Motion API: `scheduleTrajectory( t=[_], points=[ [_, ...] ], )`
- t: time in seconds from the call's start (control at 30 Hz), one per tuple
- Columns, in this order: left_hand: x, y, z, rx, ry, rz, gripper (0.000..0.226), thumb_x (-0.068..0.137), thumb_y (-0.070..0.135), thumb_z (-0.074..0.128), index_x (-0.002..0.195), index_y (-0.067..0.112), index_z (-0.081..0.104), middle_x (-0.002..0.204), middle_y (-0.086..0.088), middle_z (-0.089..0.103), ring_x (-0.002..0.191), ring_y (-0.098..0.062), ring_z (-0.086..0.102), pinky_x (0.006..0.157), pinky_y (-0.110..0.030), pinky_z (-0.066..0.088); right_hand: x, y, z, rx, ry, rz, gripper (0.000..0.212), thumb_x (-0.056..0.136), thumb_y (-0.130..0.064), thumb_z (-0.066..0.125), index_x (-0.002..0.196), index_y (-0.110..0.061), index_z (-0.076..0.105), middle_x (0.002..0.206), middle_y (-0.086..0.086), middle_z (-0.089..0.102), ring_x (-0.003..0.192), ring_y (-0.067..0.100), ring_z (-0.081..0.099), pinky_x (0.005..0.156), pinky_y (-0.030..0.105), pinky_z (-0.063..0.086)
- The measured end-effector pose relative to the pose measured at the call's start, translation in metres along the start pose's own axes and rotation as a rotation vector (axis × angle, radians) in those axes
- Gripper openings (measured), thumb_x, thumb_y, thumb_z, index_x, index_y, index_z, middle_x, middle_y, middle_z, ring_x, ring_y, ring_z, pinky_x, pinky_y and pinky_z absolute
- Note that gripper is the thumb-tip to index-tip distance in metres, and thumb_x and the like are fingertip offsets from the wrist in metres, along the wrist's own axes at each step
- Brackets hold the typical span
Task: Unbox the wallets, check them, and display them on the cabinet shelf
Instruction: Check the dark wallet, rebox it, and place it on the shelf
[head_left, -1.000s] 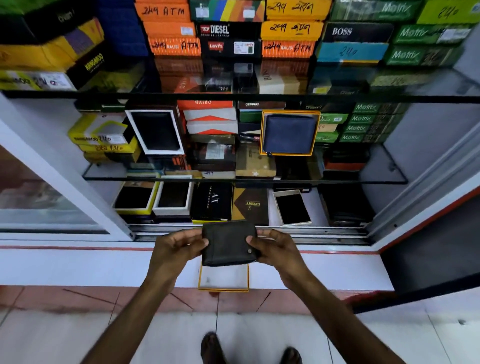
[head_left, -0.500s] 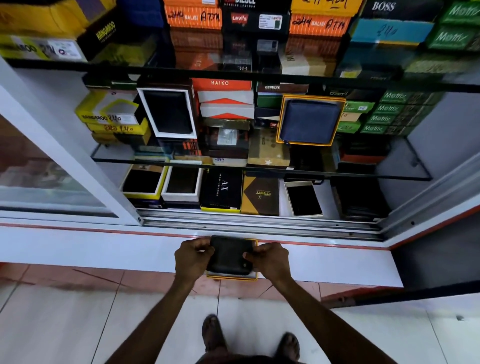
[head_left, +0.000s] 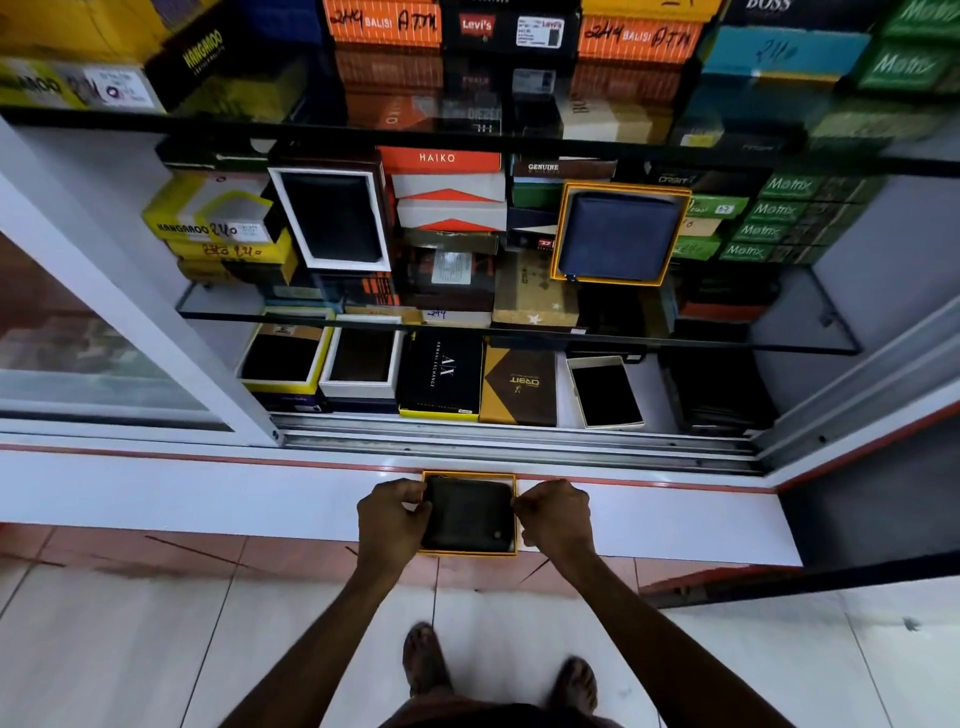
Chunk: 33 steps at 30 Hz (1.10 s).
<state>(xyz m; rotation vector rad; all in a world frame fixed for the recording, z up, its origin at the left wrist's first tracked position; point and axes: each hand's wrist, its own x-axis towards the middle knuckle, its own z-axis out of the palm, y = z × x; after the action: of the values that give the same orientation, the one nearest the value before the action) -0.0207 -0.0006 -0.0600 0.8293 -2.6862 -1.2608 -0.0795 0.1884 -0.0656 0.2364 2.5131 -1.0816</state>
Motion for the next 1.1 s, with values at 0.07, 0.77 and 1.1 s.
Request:
scheduleTrajectory(
  t=[0.07,0.77,1.1],
  points=[
    [0.001,-0.001,0.001,0.002,0.008,-0.024,0.018,0.078,0.006,0.072,0.096,0.004,0.075,0.098,-0.013,0.076,0.089,-0.027,0.072,0.087,-0.022,0.042,0.000,-0.002,0.002,-0.014,0.004,0.002,0.024,0.085,-0.023,0.067,0.069,-0.013,0.080,0.060,0.005,0.074,0.059,0.018,0.073,0.078,0.027,0.060],
    [0.011,0.011,0.004,0.038,0.094,-0.004,0.013,0.079,0.015,0.072,0.090,0.010,0.077,0.092,-0.008,0.078,0.088,-0.026,0.071,0.089,-0.032,0.050,0.014,-0.005,0.014,-0.090,0.058,0.076,0.037,0.086,-0.042,0.065,0.073,-0.007,0.060,0.072,0.007,0.062,0.066,0.022,0.060,0.052,0.019,0.037],
    [0.009,0.008,0.007,-0.012,0.022,-0.119,0.014,0.081,0.018,0.070,0.092,0.011,0.074,0.100,-0.006,0.075,0.096,-0.026,0.068,0.090,-0.032,0.048,0.012,-0.003,0.010,-0.107,0.060,0.043,0.040,0.088,-0.034,0.065,0.066,-0.001,0.069,0.064,0.007,0.069,0.058,0.016,0.065,0.061,0.020,0.052]
  ],
)
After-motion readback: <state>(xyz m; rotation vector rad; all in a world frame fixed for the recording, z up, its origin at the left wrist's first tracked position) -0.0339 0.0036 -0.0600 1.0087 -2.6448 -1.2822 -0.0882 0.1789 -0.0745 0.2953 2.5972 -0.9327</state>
